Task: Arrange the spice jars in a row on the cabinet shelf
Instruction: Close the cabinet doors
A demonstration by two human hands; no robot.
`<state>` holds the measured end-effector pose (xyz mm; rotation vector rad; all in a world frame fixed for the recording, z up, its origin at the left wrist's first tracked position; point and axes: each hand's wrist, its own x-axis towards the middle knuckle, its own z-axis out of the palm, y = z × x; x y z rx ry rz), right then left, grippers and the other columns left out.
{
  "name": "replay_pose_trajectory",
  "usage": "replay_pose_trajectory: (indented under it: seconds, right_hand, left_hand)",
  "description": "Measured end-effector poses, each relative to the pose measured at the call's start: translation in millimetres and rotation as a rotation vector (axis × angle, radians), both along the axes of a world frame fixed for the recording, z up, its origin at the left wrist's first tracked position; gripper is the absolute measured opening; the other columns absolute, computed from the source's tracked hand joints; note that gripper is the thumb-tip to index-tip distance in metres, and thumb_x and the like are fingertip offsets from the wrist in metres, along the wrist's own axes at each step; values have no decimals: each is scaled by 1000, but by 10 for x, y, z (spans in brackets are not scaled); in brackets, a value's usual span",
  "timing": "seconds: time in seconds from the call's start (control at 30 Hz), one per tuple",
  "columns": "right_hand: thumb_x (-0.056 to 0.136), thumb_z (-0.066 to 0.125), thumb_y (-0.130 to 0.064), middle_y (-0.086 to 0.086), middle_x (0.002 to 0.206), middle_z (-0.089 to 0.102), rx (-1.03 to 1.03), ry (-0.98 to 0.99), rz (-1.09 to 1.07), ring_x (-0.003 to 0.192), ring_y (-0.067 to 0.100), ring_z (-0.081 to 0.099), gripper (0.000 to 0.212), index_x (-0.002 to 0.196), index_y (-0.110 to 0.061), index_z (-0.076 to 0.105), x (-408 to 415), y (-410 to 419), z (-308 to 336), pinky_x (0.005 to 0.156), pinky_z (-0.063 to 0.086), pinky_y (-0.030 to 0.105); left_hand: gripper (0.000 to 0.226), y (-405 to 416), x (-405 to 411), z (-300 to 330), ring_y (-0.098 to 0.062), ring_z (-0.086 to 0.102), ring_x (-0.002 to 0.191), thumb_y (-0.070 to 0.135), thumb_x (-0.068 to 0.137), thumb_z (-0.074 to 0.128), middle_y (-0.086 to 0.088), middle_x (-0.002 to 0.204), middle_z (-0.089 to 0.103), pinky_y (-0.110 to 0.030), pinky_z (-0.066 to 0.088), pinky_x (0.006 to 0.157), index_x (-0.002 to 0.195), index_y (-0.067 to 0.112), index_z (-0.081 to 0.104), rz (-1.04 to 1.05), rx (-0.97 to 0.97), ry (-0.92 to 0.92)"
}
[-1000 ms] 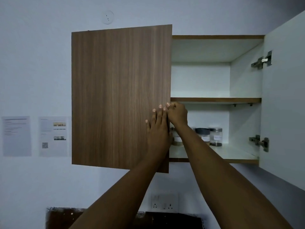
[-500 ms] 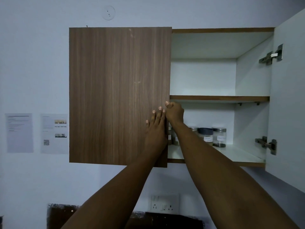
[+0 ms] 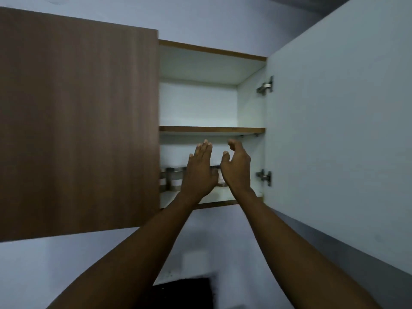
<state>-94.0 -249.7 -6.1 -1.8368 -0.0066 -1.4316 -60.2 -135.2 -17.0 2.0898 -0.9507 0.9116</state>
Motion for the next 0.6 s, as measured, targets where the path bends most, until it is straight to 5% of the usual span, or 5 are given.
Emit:
replay_pose_trajectory:
  seconds: [0.17, 0.3, 0.47, 0.6]
  right_hand:
    - [91, 51, -2, 0, 144, 58, -51, -173, -255, 138, 14, 49, 53, 142, -15, 53, -967, -601, 201, 114, 35, 19]
    - [83, 44, -13, 3, 152, 52, -118, -266, -487, 145, 18, 43, 59, 141, -11, 54, -1676, -977, 291, 120, 36, 40]
    - [79, 49, -10, 6, 169, 26, -4, -201, -848, 158, 24, 21, 73, 151, -19, 42, -2236, -1320, 241, 129, 12, 54]
    - [85, 64, -13, 5, 166, 30, 287, -93, -646, 154, 29, 29, 80, 155, -30, 29, -2480, -1419, 167, 124, 23, 61]
  left_hand:
    - [76, -927, -641, 32, -18, 5, 165, 20, 102, 60, -3, 176, 12, -48, 8, 134, 166, 15, 21, -298, 0, -20]
    - [77, -1499, -1228, 117, -18, 12, 164, 20, 100, 64, -3, 175, 19, -48, 16, 134, 166, 16, 24, -512, -35, -19]
    - [77, -1913, -1749, 130, -17, 17, 163, 20, 101, 64, -2, 174, 20, -41, 18, 134, 166, 13, 23, -647, -41, 71]
    - [77, -1974, -1941, 71, -15, 23, 161, 24, 101, 65, 0, 174, 23, -24, 20, 126, 166, 16, 24, -688, -10, 96]
